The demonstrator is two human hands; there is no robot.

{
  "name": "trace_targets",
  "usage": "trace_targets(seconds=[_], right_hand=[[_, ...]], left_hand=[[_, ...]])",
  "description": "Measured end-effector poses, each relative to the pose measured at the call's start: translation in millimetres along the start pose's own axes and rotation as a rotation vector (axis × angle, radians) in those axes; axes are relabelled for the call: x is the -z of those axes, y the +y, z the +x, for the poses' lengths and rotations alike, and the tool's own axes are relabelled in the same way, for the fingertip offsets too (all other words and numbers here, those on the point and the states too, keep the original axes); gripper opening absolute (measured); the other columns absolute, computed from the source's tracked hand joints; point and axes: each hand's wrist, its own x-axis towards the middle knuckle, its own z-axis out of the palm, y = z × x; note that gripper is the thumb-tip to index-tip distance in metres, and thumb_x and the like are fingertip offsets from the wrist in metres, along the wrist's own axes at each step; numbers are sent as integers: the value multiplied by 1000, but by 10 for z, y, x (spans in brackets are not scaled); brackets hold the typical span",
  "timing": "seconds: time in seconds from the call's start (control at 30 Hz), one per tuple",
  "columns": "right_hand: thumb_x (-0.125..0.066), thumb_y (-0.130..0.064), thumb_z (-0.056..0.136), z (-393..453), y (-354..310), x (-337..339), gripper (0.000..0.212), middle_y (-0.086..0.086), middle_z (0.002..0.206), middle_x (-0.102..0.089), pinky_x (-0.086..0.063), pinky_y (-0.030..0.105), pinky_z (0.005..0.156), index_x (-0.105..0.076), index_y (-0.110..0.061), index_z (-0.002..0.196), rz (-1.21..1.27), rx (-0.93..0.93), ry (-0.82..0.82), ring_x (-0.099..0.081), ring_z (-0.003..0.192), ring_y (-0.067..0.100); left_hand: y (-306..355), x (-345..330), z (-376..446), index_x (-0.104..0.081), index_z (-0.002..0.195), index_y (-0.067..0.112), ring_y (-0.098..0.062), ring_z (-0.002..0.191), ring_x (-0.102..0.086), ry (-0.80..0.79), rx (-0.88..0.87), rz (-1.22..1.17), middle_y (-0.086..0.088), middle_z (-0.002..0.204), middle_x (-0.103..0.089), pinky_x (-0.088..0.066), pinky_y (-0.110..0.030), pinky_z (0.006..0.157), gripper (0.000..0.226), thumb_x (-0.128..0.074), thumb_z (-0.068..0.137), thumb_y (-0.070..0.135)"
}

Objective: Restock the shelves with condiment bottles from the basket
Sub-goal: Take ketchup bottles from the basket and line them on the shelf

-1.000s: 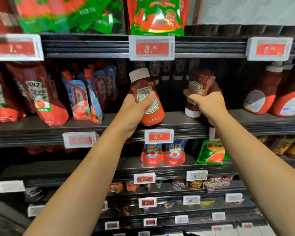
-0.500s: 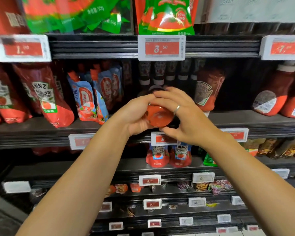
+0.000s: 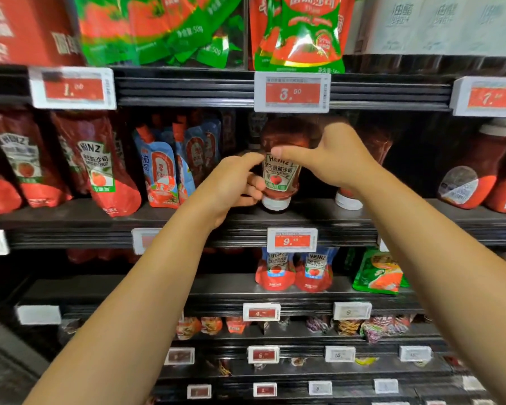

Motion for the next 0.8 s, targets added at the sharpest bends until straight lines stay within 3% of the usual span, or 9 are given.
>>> trace_targets(seconds=[0.1,0.17,0.23,0.3,0.4,0.47,0.6,0.7,0.8], right_hand=[[-81,-45,82,108,90,-38,23,-33,56,-58,-42,9,56,-59,-39,83,-36,-89,-31,-56,61,-17],[-78,-44,85,164,168,-87,24,-20,73,-68,-50,20,68,-69,-27,100,-41,-140,-62,-62,74,-6],[-75,-39,88,188,218,-129,42,-3,108,-72,-54,26,91,-67,-20,124,-16,-169,-78,-66,102,13],[-76,-37,89,161,221,-169,46,-2,120,-71,-51,26,98,-64,-24,131,52,-164,-80,-65,111,16],[-80,-36,84,96,241,-238,53,-2,121,-72,-53,35,101,-61,-23,132,252,-120,-52,-67,113,11],[-82,-46,74,38,282,-288,66,-4,118,-72,-55,37,98,-58,-25,131,232,-167,-32,-68,109,11],[-78,-40,84,-76,388,-421,48,4,110,-75,-55,49,97,-64,-16,122,225,-243,-56,-71,104,21],[-73,-30,93,-167,334,-386,38,-1,115,-74,-54,42,100,-62,-18,126,240,-190,-61,-70,108,12],[-77,-30,89,-417,366,-235,47,-2,119,-72,-55,36,100,-59,-19,132,260,-224,9,-69,108,8]], left_hand=[[-90,-52,50,-67,81,27,-2,57,-58,107,-103,86,15,61,-62,-50,-30,71,18,-59,90,40],[-179,-65,63,-70,93,31,5,71,-67,68,-184,163,19,78,-73,-53,-23,73,14,-71,81,37],[-266,-88,65,-64,109,36,5,88,-69,62,-206,248,16,99,-75,-56,-24,80,48,-82,65,44],[-318,-119,75,-56,111,40,4,94,-68,108,-228,309,15,105,-72,-56,-26,84,64,-85,55,51],[-396,-153,110,-51,112,37,-5,100,-68,164,-247,314,11,109,-69,-56,-33,90,59,-89,67,38],[-430,-165,118,-51,115,36,3,96,-65,216,-270,357,16,105,-66,-54,-23,83,58,-89,71,37],[-467,-187,123,-49,115,37,6,91,-64,281,-305,393,18,101,-65,-53,-17,76,58,-88,73,38],[-446,-199,100,-49,126,28,-6,100,-66,254,-281,407,9,113,-67,-57,-32,90,62,-86,77,36],[-411,-238,-59,-50,127,20,-12,106,-63,379,-336,478,4,117,-64,-55,-32,89,63,-83,78,42]])
